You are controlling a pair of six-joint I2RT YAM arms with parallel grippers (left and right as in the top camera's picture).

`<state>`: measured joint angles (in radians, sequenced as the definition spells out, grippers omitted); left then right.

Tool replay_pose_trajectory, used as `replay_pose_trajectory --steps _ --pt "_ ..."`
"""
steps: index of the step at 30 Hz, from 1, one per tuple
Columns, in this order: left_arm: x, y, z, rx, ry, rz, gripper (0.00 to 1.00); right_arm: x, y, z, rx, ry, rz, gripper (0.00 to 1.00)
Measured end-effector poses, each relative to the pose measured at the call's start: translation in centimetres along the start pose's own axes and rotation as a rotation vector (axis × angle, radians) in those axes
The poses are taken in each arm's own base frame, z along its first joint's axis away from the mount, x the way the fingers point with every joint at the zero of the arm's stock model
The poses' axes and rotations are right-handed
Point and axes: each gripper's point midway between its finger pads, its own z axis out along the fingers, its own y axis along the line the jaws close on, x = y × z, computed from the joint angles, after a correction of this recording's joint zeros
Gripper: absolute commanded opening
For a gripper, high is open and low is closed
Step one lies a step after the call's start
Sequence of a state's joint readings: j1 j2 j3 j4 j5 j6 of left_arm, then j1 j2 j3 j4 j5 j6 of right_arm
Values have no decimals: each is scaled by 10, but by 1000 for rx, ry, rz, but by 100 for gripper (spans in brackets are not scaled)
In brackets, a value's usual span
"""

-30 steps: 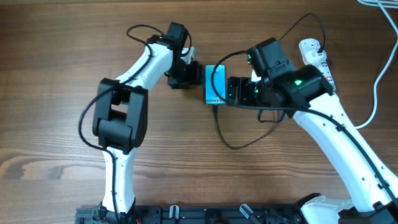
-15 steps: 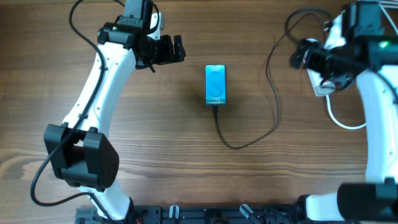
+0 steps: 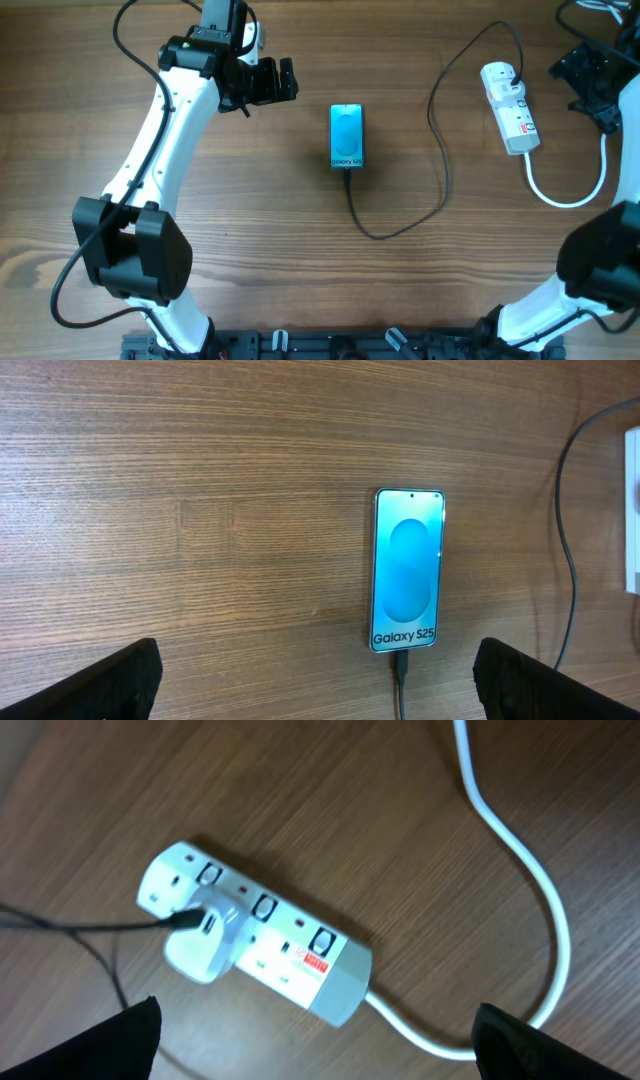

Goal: Plug charger to phone and switch on socket

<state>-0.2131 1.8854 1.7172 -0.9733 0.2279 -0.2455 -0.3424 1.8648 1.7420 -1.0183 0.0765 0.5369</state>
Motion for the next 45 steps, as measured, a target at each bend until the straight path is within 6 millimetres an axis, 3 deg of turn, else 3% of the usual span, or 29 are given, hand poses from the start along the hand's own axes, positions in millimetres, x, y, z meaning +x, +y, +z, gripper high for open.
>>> replay_pose_trajectory --steps 5,11,16,28,36,45 --pt "0 0 0 0 0 0 100 6 0 35 33 46 11 100" --pt "0 0 0 0 0 0 100 19 -6 89 93 112 30 100" --pt "0 0 0 0 0 0 100 28 -9 111 118 148 27 100" --pt "0 0 0 0 0 0 100 28 -9 124 117 149 10 100" --pt "0 0 0 0 0 0 100 39 -13 147 138 187 0 100" --pt "0 0 0 0 0 0 100 32 -8 150 119 155 8 100"
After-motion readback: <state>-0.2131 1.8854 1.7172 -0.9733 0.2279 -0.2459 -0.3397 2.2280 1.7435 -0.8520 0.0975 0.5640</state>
